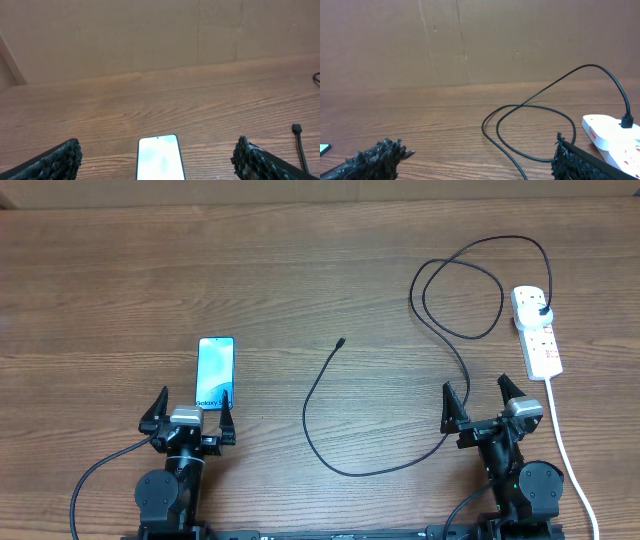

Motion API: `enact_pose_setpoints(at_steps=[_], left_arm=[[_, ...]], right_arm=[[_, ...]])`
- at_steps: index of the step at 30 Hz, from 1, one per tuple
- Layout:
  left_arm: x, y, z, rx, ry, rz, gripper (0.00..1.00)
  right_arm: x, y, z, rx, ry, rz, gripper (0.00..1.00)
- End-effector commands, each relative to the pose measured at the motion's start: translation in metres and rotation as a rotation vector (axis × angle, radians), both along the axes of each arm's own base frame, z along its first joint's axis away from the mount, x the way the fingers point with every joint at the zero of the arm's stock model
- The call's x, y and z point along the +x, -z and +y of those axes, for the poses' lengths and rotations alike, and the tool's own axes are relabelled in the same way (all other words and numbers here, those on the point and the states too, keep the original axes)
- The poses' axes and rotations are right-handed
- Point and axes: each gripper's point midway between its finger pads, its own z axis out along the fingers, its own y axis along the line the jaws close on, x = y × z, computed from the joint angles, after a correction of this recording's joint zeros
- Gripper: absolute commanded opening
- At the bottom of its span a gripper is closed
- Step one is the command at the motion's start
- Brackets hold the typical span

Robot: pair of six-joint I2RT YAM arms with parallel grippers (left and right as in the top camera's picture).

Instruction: Plug charger to phone and switch on socket

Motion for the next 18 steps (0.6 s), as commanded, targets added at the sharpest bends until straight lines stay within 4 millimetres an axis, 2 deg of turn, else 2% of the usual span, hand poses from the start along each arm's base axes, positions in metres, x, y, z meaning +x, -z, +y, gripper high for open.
enact_pose_setpoints(at_steps=[1,12,18], left_arm=[[0.0000,-0.0006,0.0015,0.025,-0.010,-0.010,1.00],[0.0000,-0.0005,0.0015,0.025,-0.010,-0.010,0.99],[0.0002,-0.0072,-0.0018,0.023,0.009,-0.037,1.00]], right_arm=[[-0.0001,0.0017,0.0006,-0.001,-0.002,-0.005,1.00],[-0.0001,0.0017,0.0005,-0.001,-0.002,-0.005,1.00],[-0.0001,0.0017,0.0005,-0.001,-0.002,-0.005,1.00]])
